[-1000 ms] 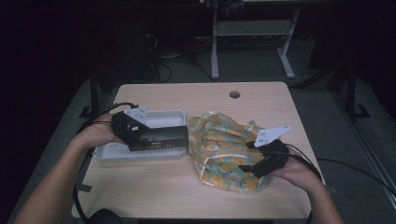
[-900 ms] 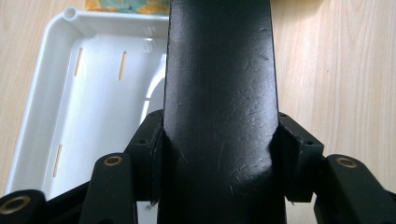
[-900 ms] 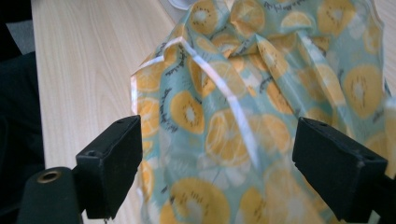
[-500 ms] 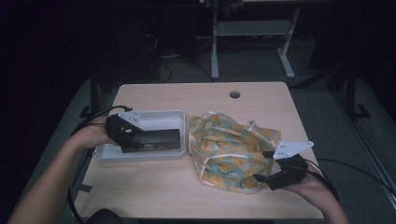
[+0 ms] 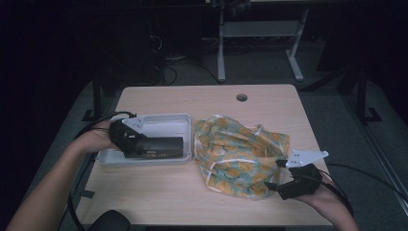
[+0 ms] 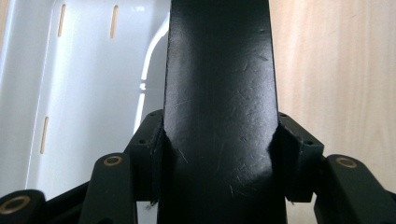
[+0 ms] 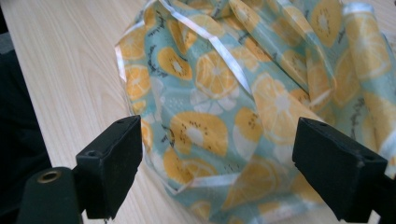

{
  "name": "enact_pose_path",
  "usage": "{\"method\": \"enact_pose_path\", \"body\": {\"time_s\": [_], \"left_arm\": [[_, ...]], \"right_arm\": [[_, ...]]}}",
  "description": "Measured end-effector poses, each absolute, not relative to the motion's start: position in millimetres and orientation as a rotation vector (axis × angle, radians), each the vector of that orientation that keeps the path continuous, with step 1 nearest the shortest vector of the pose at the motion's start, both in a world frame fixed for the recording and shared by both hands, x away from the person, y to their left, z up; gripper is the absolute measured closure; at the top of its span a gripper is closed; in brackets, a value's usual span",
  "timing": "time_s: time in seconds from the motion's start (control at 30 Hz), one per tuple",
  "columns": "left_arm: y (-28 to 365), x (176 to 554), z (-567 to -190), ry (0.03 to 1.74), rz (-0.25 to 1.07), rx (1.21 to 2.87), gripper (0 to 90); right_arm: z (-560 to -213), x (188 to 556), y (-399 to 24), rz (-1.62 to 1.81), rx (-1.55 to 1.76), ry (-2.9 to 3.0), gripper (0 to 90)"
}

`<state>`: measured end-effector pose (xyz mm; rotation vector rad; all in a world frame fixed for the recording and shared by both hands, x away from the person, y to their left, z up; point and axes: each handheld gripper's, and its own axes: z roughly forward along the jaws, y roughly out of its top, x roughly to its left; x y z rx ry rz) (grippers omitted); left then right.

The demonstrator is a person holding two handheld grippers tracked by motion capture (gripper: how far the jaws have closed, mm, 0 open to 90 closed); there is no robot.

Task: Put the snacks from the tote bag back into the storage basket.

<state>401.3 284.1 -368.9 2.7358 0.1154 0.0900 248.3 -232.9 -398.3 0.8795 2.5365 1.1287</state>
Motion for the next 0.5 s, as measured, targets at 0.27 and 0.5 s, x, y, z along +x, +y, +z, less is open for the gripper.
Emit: {"method": "enact_pose_path", "body": {"time_s": [0.27,0.5], "left_arm": [[277,407,-380,0.071,0.065,2.745,42.7],[272,408,-385,0.050,0.060,2.756,42.5]], "right_arm": [[-402,245,-241,1.116,0.921,2.521,15.9],[-405,244,-243,1.104,0.933,2.525,15.9]]}}
